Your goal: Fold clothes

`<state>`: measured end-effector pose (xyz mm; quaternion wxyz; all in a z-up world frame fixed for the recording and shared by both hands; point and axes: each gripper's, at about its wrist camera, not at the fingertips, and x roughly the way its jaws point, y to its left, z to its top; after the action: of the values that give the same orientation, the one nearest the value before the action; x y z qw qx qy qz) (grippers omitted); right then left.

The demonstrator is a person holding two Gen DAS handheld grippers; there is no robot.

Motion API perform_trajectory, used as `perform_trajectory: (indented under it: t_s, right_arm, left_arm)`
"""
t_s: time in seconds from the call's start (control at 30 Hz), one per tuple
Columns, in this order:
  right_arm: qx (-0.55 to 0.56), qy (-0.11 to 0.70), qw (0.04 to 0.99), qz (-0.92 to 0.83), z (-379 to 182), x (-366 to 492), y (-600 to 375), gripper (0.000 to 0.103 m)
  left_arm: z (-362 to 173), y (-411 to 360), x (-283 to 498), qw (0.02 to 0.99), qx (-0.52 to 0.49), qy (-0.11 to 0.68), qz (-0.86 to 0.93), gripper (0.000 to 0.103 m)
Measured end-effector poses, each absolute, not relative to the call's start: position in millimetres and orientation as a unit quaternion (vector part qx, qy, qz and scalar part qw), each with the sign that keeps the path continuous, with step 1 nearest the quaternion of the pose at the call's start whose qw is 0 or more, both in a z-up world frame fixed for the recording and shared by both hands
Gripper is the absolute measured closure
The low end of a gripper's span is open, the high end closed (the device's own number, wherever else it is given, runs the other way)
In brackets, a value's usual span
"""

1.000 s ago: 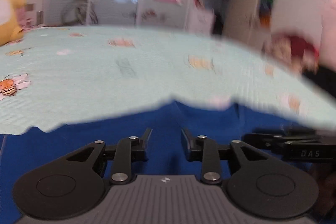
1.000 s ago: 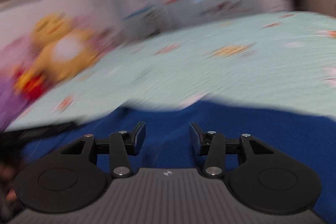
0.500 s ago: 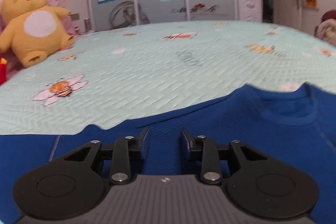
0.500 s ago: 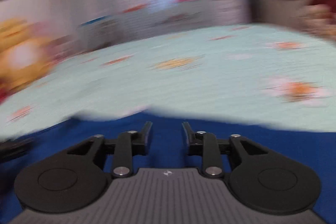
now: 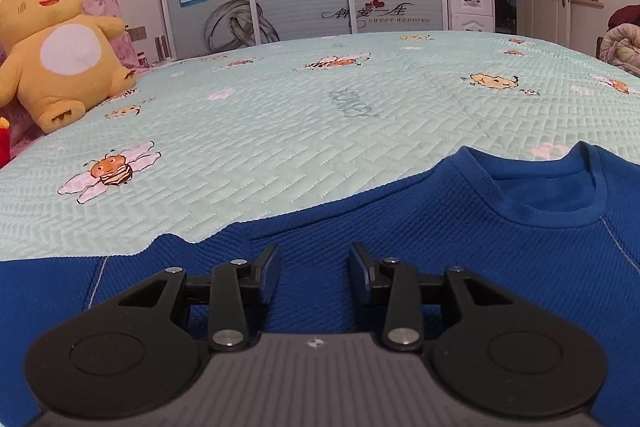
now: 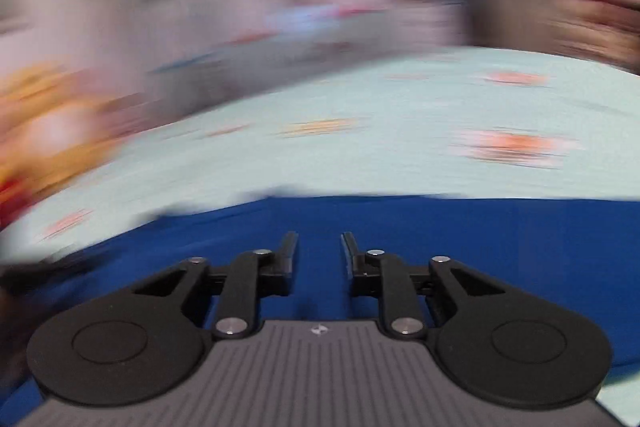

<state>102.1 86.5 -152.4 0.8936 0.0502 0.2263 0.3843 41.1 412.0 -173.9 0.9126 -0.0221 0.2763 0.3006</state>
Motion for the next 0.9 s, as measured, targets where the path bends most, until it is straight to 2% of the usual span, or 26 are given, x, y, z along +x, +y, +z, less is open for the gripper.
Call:
perform_trajectory:
  t_s: [0.07, 0.13, 0.17, 0.23, 0.27, 0.3, 0.33, 0.4, 0.47, 0.5, 0.77, 0.9]
  right_arm:
    - [0.001, 0.247, 0.851, 0.463, -156, 83, 113, 0.065]
    - [-0.03, 0.288, 0.844, 0.451, -166, 90, 123, 0.065]
    - [-0.028, 0.311, 0.85, 0.425, -171, 101, 121, 0.079]
    - [0.031, 0.314, 0.885, 0.343, -170, 129, 96, 0.09]
    - [0.036, 0.301, 0.917, 0.258, -172, 138, 81, 0.102]
    - [0.075, 0.309, 0.917, 0.241, -174, 147, 69, 0.103]
    - [0.111, 0.315, 0.915, 0.225, -176, 155, 58, 0.103]
    - [0.09, 0.302, 0.921, 0.229, -177, 149, 65, 0.101]
    - [0.041, 0.29, 0.927, 0.233, -176, 142, 79, 0.08]
    - [0.026, 0.287, 0.927, 0.238, -176, 141, 84, 0.078]
    - [0.06, 0.288, 0.924, 0.243, -176, 142, 80, 0.079]
    - [0.069, 0.299, 0.919, 0.247, -172, 139, 77, 0.078]
  left_arm:
    - [-174, 414, 40, 0.913, -0.027, 0.275, 0.299, 0.062]
    - [-174, 415, 40, 0.913, -0.031, 0.275, 0.299, 0.062]
    - [-174, 416, 39, 0.914, -0.032, 0.275, 0.298, 0.062]
    - [-174, 417, 39, 0.914, -0.035, 0.274, 0.298, 0.061]
    - [-174, 417, 39, 0.913, -0.035, 0.274, 0.299, 0.061]
    - [-175, 417, 39, 0.913, -0.035, 0.274, 0.299, 0.061]
    - [-175, 417, 39, 0.913, -0.034, 0.274, 0.299, 0.06]
    - [-175, 417, 39, 0.913, -0.033, 0.274, 0.3, 0.06]
    - [-176, 417, 40, 0.913, -0.033, 0.274, 0.301, 0.059]
    - [-176, 418, 39, 0.913, -0.036, 0.272, 0.301, 0.059]
    - [-178, 426, 39, 0.914, -0.064, 0.266, 0.3, 0.055]
    - [-156, 394, 20, 0.906, -0.037, 0.318, 0.277, 0.057]
